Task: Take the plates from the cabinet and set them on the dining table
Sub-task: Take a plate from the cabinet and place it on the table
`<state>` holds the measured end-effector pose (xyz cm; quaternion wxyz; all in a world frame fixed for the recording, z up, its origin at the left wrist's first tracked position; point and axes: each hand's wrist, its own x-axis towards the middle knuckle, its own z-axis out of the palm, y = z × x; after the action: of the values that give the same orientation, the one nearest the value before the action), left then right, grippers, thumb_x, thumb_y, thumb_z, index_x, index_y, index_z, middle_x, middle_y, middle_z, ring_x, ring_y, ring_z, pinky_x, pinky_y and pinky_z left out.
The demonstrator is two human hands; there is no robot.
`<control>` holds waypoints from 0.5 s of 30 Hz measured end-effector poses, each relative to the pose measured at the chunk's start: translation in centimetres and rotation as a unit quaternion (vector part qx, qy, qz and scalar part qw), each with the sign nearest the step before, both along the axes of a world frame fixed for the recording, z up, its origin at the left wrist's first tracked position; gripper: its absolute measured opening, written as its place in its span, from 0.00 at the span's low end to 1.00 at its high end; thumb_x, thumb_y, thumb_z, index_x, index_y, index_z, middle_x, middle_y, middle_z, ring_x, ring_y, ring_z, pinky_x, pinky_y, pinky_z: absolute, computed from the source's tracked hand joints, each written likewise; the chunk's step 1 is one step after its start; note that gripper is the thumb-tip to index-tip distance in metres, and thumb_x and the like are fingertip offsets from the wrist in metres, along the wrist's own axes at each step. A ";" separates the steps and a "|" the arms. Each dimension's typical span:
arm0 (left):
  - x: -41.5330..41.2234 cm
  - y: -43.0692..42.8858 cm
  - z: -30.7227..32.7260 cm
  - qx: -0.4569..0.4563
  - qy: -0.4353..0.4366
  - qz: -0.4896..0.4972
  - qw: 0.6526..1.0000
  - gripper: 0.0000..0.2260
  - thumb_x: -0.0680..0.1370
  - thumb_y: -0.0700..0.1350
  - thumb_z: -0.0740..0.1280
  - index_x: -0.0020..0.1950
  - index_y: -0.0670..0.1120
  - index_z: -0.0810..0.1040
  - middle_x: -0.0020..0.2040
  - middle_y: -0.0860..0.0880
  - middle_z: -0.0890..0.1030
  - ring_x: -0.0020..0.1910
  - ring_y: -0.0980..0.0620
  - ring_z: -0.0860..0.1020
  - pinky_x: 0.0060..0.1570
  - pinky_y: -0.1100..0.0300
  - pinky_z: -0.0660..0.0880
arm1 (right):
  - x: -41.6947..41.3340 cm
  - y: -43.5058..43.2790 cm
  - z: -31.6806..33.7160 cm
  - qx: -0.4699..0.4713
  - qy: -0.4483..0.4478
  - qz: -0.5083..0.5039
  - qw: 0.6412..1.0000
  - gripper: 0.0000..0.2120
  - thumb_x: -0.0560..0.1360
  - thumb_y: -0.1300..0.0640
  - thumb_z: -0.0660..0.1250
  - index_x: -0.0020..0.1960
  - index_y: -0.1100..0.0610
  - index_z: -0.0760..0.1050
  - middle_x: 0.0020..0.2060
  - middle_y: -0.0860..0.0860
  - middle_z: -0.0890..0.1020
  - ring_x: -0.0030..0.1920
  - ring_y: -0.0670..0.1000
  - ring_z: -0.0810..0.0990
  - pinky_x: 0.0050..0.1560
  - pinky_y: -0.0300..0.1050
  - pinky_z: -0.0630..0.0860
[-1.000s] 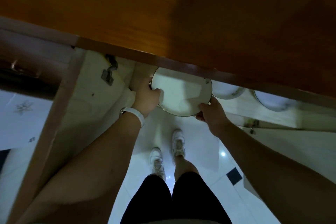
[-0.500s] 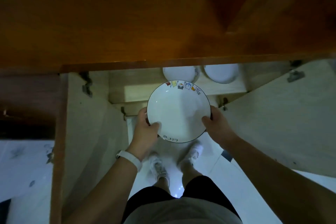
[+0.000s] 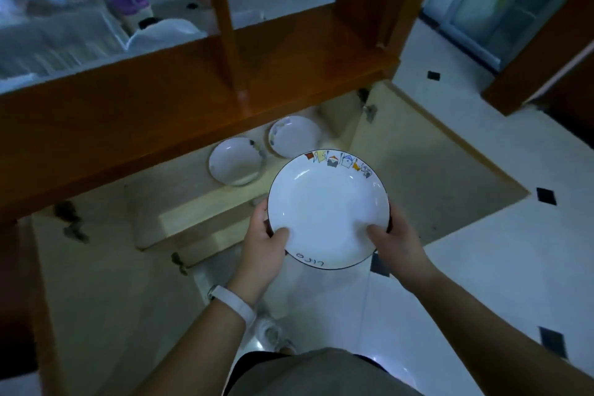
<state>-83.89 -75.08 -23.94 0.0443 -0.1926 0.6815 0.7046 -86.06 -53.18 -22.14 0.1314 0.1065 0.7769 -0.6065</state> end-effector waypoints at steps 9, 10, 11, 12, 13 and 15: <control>2.2 17.2 4.9 -0.004 0.062 -0.153 0.986 0.24 0.73 0.34 0.62 0.56 0.63 0.77 0.54 0.58 0.83 0.55 0.57 0.80 0.50 0.59 0.77 | 7.9 16.6 4.4 -0.043 0.044 -0.165 0.984 0.26 0.74 0.70 0.60 0.64 0.45 0.68 0.54 0.43 0.78 0.50 0.45 0.79 0.31 0.34 0.78; 2.3 19.1 5.3 -0.007 0.068 -0.169 0.983 0.26 0.74 0.32 0.62 0.55 0.65 0.77 0.53 0.59 0.83 0.54 0.57 0.80 0.51 0.58 0.78 | 8.8 18.3 4.5 -0.036 0.050 -0.182 0.981 0.27 0.73 0.70 0.61 0.66 0.44 0.68 0.55 0.41 0.78 0.53 0.44 0.79 0.35 0.35 0.78; 2.6 21.0 5.7 -0.008 0.076 -0.184 0.980 0.27 0.74 0.31 0.61 0.56 0.64 0.77 0.54 0.58 0.83 0.55 0.56 0.80 0.53 0.56 0.78 | 9.8 20.0 4.5 -0.022 0.054 -0.200 0.978 0.28 0.73 0.69 0.62 0.66 0.43 0.68 0.55 0.39 0.79 0.54 0.44 0.79 0.42 0.36 0.78; 2.8 22.8 6.0 -0.008 0.085 -0.200 0.976 0.26 0.74 0.31 0.61 0.59 0.61 0.77 0.55 0.56 0.83 0.56 0.54 0.80 0.54 0.53 0.77 | 10.8 21.7 4.5 -0.008 0.057 -0.218 0.974 0.29 0.72 0.68 0.62 0.65 0.41 0.68 0.54 0.37 0.80 0.55 0.42 0.78 0.46 0.38 0.77; 3.0 24.7 6.2 -0.003 0.092 -0.217 0.972 0.25 0.74 0.31 0.61 0.61 0.58 0.76 0.56 0.55 0.83 0.57 0.52 0.80 0.55 0.51 0.77 | 11.8 23.4 4.6 0.000 0.059 -0.236 0.970 0.29 0.72 0.67 0.63 0.65 0.41 0.68 0.53 0.36 0.80 0.54 0.40 0.78 0.48 0.38 0.76; 3.6 28.4 6.6 0.009 0.092 -0.252 0.963 0.24 0.74 0.32 0.61 0.64 0.55 0.76 0.58 0.53 0.82 0.58 0.51 0.80 0.54 0.49 0.77 | 13.9 26.7 4.8 0.007 0.064 -0.267 0.962 0.28 0.72 0.67 0.62 0.64 0.41 0.69 0.52 0.35 0.80 0.52 0.37 0.78 0.47 0.35 0.75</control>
<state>-80.29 -46.70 -17.36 0.1588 0.0513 0.7025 0.6918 -72.17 -26.50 -17.29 -0.0861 0.2720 0.7311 -0.6198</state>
